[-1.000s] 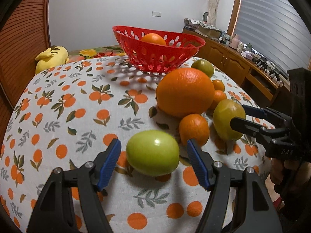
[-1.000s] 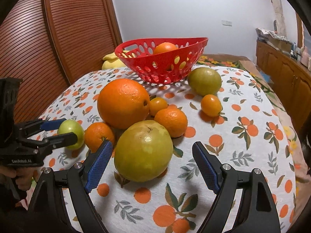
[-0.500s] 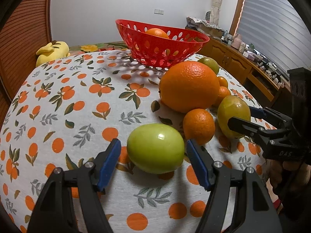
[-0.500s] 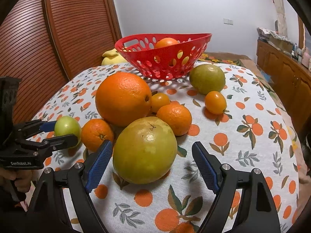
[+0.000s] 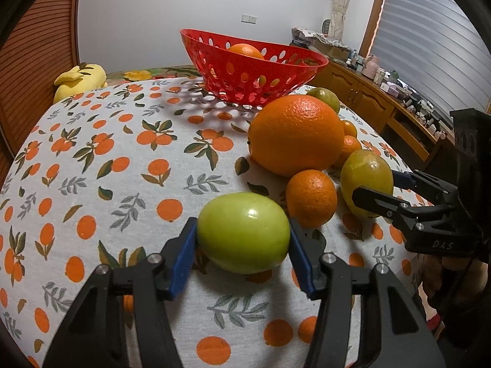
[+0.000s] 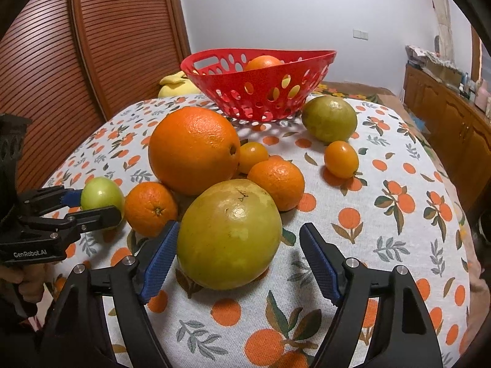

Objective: Organize fruits
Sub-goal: 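Lift the green apple and pomelo and carry both over the red basket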

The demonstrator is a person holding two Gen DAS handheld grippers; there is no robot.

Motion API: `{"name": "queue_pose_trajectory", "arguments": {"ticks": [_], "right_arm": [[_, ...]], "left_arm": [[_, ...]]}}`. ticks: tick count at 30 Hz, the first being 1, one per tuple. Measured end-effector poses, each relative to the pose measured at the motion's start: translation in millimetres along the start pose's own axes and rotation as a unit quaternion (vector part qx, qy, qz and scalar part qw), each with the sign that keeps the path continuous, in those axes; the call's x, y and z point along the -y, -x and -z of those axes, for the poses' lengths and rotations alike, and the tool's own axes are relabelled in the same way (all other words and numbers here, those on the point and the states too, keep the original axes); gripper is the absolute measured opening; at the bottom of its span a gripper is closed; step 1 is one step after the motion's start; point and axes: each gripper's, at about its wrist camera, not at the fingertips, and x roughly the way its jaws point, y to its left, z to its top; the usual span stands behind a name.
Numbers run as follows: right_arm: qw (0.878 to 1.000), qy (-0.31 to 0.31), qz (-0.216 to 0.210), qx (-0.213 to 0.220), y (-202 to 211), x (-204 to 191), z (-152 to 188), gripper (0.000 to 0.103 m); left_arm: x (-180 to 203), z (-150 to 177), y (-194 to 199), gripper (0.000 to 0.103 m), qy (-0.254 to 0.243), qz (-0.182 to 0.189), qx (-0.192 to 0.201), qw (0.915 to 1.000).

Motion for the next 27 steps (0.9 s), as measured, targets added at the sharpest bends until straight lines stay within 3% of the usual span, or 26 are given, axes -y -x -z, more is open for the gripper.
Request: {"name": "queue_pose_trajectory", "arguments": {"ticks": [13,27], "right_arm": [[1.000,0.006,-0.021,-0.005,-1,-5,1,0.066],[1.000,0.000,-0.029,0.003,15,-4,-2,0.066]], "left_arm": [[5,-9,23,0.055,-0.002,0.004,0.028,0.9996],[12,-16,43,0.055,-0.006,0.004,0.050,0.9987]]}}
